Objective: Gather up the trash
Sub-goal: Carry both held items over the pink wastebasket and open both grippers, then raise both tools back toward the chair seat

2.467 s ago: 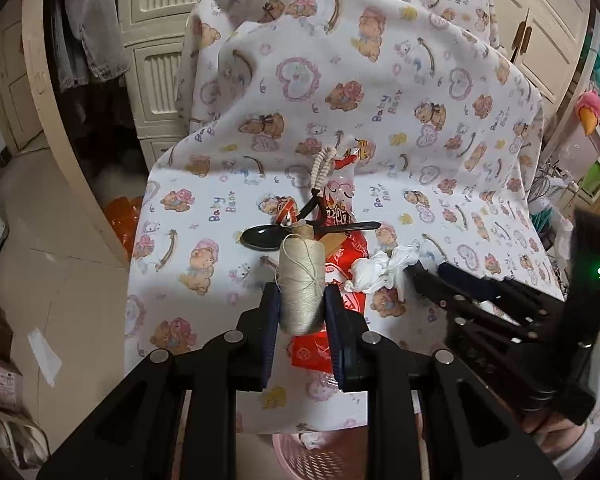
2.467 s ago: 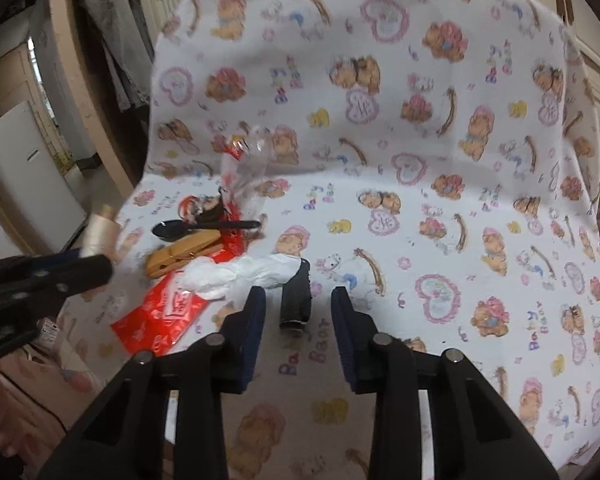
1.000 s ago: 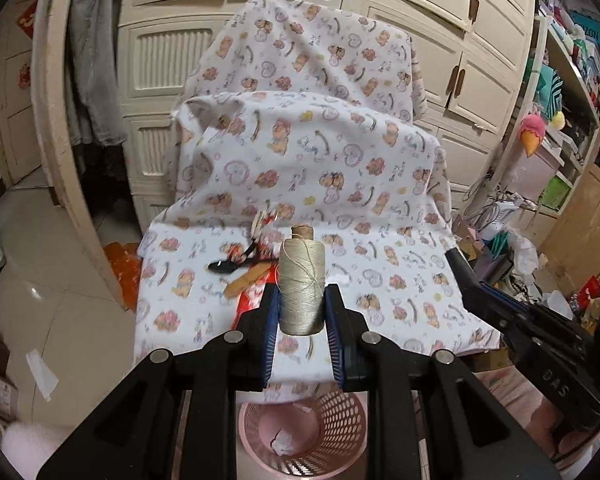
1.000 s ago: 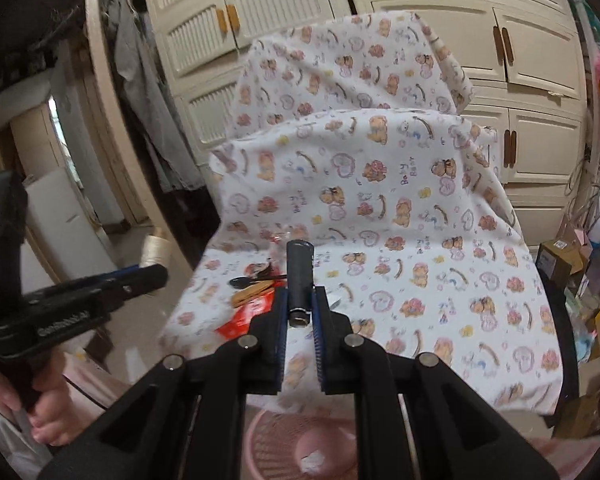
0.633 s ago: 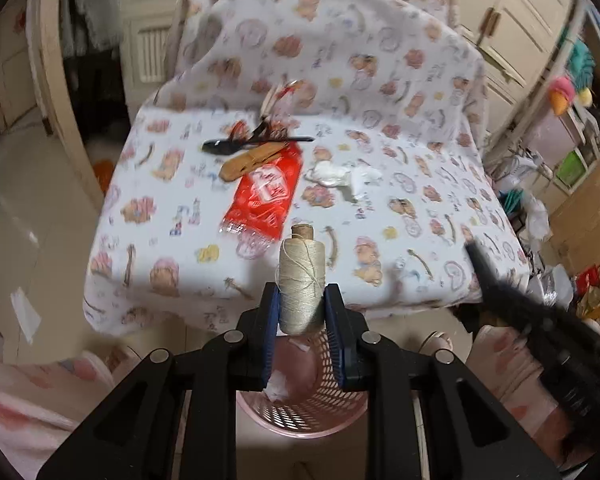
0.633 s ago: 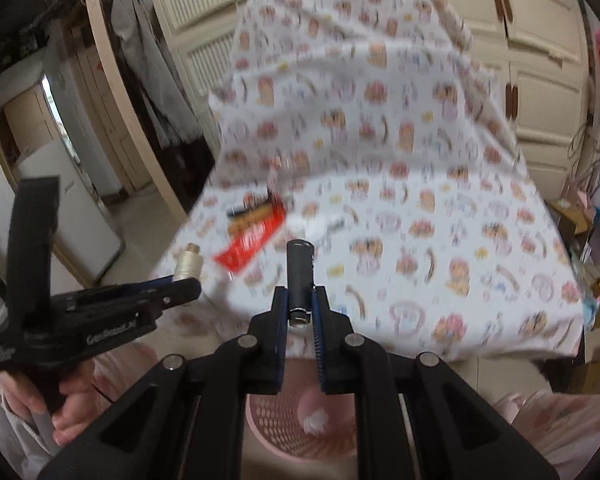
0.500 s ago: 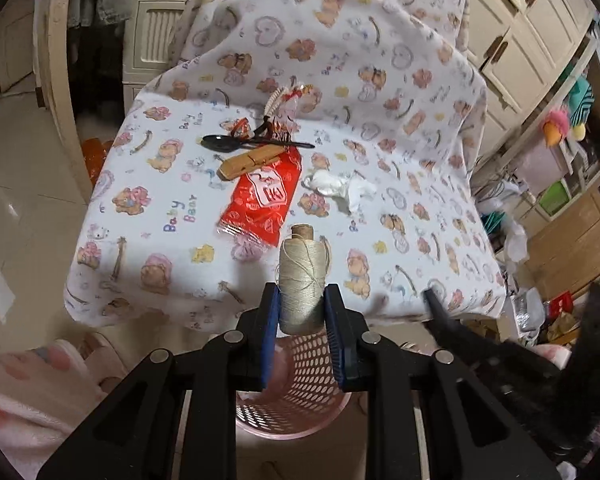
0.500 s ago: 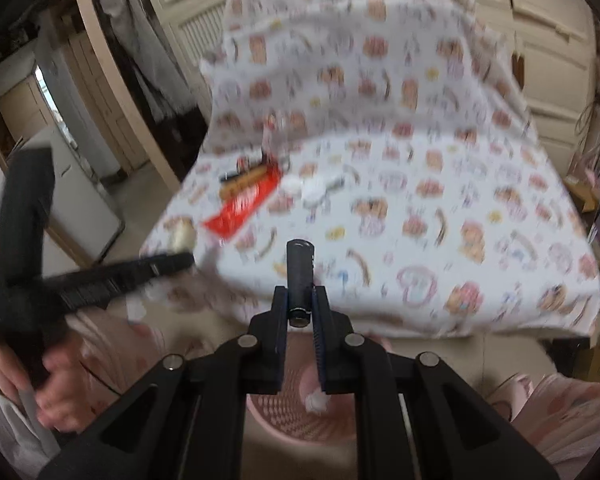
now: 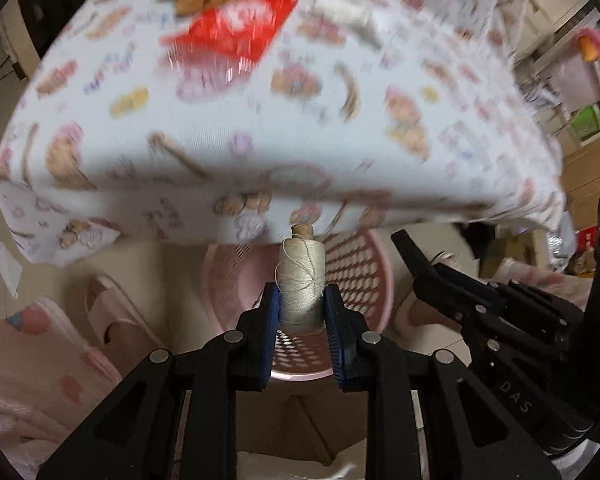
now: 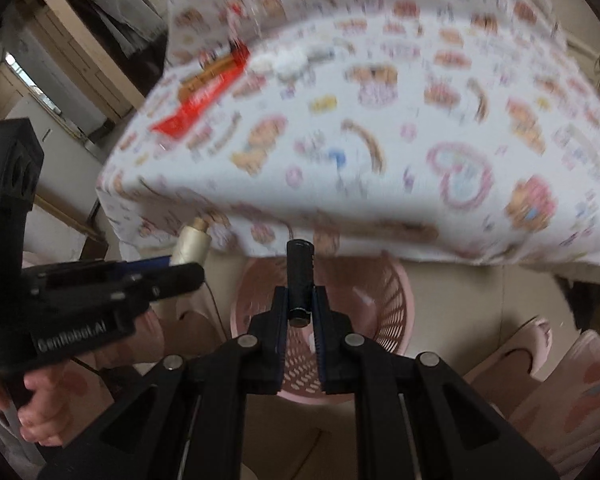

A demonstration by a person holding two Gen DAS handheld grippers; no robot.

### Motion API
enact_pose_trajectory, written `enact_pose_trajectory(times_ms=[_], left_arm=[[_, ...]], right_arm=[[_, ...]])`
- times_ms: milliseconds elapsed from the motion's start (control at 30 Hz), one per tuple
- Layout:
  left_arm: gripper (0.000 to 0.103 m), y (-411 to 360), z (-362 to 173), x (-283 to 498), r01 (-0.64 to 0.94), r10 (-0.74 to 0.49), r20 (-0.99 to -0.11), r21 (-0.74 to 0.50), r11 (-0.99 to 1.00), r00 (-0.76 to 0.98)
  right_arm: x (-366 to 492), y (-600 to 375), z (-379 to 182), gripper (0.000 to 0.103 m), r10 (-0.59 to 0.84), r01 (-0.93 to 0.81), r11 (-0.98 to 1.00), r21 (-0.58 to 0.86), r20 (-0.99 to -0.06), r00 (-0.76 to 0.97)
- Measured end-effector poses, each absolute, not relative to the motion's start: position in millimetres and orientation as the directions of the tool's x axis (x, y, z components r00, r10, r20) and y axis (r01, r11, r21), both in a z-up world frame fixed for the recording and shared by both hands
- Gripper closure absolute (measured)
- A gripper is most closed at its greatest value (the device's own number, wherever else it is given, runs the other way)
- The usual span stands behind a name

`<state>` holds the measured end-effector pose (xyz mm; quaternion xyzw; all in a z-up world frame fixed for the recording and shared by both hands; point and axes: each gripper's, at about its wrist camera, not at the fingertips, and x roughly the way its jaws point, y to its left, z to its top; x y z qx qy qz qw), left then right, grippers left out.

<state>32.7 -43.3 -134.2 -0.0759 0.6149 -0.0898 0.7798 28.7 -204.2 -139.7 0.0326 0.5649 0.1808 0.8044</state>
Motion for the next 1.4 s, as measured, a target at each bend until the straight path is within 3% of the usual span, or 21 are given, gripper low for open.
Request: enact_pose_trajectory(times_ms=[500, 700, 833, 933, 1100, 1167, 1400], left_arm=[[0.082, -47, -206, 38, 0.011, -0.172, -0.985, -0.171, 0.985, 0.033], [0.081, -48, -215, 36, 0.004, -0.166, -0.986, -0.166, 0.986, 0.002], [0.055, -46, -204, 38, 0.004, -0.156, -0.987, -0.156, 0.988, 0.035], [0.053, -40, -194, 36, -0.002, -0.123, -0.99, -0.124, 0.992, 0.07], [0.034, -33, -153, 34, 0.003, -0.115, -0.971, -0.117, 0.993, 0.212], [0.021, -26, -131, 32, -0.001, -0.116, -0.948, -0.122, 0.993, 0.296], [0.016, -7, -77, 20, -0.021, -0.087, -0.849, -0.114, 0.993, 0.521]], right_arm=[[42, -212, -202, 0.09, 0.268, -0.129, 0.96, 0.248, -0.947, 0.177], [44, -215, -220, 0.08, 0.26, -0.084, 0.964, 0.251, -0.959, 0.117], [45, -220, -214, 0.064, 0.248, -0.071, 0.968, 0.24, -0.957, 0.148], [46, -222, -206, 0.051, 0.239, -0.076, 0.971, 0.229, -0.953, 0.188], [42, -218, -172, 0.028, 0.2, -0.118, 0.978, 0.171, -0.93, 0.31], [38, -219, -155, 0.017, 0.208, -0.133, 0.976, 0.17, -0.903, 0.375], [23, -226, -102, 0.008, 0.214, -0.172, 0.975, 0.14, -0.803, 0.556]])
